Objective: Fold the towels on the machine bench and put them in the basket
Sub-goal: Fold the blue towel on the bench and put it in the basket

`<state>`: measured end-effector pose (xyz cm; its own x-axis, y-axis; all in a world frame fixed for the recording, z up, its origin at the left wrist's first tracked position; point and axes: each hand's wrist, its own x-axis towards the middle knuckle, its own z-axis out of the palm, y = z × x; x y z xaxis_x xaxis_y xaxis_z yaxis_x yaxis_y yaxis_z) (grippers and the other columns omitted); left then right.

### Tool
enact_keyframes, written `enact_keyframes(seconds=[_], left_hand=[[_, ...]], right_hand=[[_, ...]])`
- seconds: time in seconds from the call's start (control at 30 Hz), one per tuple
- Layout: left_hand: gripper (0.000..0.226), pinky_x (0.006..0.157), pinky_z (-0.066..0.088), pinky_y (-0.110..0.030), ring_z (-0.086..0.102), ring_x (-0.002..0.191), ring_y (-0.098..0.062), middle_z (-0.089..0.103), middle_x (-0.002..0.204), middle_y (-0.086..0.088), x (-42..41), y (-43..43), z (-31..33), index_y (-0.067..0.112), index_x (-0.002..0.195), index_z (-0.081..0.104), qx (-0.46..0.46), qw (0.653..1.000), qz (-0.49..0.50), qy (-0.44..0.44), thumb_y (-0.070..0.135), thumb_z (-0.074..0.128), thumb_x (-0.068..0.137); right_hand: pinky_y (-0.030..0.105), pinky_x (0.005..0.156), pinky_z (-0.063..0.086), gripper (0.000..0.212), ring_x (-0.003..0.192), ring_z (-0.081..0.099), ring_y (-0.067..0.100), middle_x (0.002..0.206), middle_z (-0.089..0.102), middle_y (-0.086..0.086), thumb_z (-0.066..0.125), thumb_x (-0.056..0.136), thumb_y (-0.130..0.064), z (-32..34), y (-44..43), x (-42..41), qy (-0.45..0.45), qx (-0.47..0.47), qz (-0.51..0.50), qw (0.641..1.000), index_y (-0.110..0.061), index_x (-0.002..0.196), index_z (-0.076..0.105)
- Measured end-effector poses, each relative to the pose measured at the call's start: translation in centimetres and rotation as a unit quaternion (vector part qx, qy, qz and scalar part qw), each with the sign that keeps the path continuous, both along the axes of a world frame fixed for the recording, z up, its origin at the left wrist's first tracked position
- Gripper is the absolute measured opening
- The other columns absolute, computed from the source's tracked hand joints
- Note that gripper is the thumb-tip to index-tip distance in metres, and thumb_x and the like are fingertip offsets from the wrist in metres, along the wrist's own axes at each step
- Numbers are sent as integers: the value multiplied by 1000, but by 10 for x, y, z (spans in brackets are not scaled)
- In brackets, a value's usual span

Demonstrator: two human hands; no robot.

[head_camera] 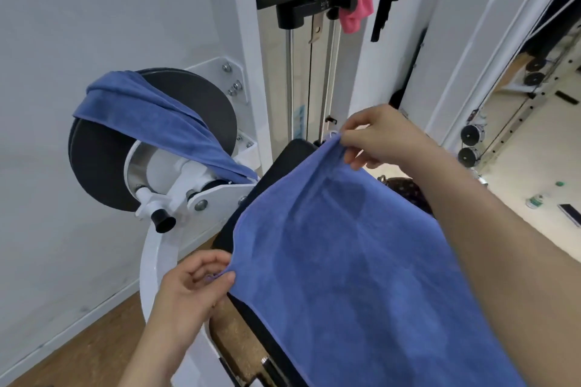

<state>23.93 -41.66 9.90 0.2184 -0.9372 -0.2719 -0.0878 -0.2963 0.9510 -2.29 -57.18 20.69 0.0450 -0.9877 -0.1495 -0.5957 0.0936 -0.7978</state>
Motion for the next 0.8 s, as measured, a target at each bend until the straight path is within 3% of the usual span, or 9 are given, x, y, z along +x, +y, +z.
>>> enact_keyframes(seconds=[0.13,0.23,0.3,0.37,0.5,0.57,0.67,0.8], left_hand=[[42,49,43,-13,55,52,-4,66,65,0,-31,49,34,26,76,80,-26,984,-175,-15,-13,67,80],[45,60,45,-12,61,66,0,67,70,4,-65,91,28,40,73,78,-54,958,-277,-55,-3,67,71],[46,63,44,-14,60,65,0,68,69,9,-91,117,14,45,73,76,-74,938,-328,-85,4,59,62],[50,63,44,-14,59,63,0,68,69,14,-117,144,-3,48,73,75,-97,926,-351,-102,4,55,59],[58,60,45,-16,53,60,-3,65,72,14,-160,189,-18,56,86,70,-130,894,-407,-133,8,51,61],[61,58,47,-17,54,59,-4,65,74,12,-179,206,-24,59,90,68,-151,889,-404,-154,8,51,61],[56,58,44,-9,56,61,4,63,75,23,-208,231,-29,50,97,67,-187,887,-386,-171,8,54,63],[49,68,53,-21,64,78,-1,65,94,21,-231,256,-43,50,110,57,-204,864,-397,-231,25,50,69]], right_hand=[[32,74,60,15,73,72,22,76,74,10,54,85,-9,11,74,-50,-111,6,-57,992,-4,84,69],[33,72,57,24,65,67,20,70,67,8,66,84,-23,7,145,-96,-153,0,-137,979,0,82,69],[30,66,56,21,59,62,17,69,64,11,71,80,-20,1,188,-121,-115,-25,-182,976,-1,76,65],[25,60,58,9,55,56,16,68,55,12,65,78,-1,-5,222,-145,-83,-52,-222,970,-6,72,60],[42,68,60,24,53,57,15,72,58,11,48,75,8,-25,274,-189,-6,-84,-268,960,-13,72,59],[46,71,58,29,63,62,21,80,63,8,45,75,6,-36,293,-207,41,-104,-280,953,-20,71,59],[41,72,54,33,75,62,29,83,62,2,43,77,4,-47,311,-229,99,-122,-283,946,-25,72,58],[29,65,41,34,78,55,24,80,57,-3,41,76,7,-55,322,-246,150,-118,-257,947,-20,83,61]])
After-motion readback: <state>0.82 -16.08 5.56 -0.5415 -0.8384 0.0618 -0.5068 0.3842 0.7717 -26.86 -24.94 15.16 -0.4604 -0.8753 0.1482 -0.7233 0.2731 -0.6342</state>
